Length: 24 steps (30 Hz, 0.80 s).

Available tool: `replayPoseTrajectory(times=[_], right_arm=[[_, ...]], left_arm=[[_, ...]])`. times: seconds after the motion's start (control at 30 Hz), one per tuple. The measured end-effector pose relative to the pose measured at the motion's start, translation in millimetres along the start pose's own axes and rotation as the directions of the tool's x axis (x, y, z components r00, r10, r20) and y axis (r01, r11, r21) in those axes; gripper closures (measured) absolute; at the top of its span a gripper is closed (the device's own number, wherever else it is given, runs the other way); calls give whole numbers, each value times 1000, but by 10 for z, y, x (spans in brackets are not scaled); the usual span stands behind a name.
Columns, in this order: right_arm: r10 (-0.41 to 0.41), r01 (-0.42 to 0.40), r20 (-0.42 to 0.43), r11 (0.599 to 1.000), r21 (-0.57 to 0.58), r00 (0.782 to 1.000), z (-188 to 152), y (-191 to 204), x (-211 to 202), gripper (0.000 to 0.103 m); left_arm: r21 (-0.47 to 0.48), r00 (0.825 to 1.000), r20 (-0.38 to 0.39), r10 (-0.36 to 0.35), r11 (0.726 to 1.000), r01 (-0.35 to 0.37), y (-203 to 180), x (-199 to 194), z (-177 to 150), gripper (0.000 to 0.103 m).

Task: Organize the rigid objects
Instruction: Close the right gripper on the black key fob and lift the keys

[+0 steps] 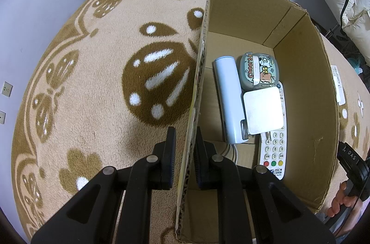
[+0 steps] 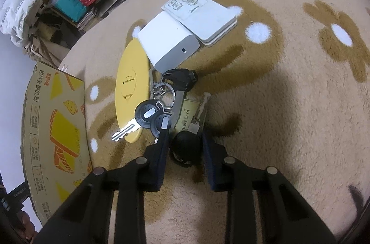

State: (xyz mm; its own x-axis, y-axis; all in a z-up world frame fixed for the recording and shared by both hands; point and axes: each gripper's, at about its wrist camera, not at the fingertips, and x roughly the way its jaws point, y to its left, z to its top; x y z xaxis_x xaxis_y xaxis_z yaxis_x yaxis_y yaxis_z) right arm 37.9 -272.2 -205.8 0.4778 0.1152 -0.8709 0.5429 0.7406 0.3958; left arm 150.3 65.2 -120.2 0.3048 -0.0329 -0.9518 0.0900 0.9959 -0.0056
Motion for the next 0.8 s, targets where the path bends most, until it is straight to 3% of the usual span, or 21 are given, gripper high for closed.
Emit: replayPoseTrajectory(times=[0.17, 0.8], right_arm=[[-28, 28, 27, 999, -16, 999, -22, 54, -49, 73], [21, -23, 63, 999, 36, 998, -27, 70, -105, 75]], left_arm=[[0, 1000, 0, 1, 1000, -1, 0, -1, -2, 89], [1, 1000, -1, 0, 1000, 0, 12, -1, 0, 89]])
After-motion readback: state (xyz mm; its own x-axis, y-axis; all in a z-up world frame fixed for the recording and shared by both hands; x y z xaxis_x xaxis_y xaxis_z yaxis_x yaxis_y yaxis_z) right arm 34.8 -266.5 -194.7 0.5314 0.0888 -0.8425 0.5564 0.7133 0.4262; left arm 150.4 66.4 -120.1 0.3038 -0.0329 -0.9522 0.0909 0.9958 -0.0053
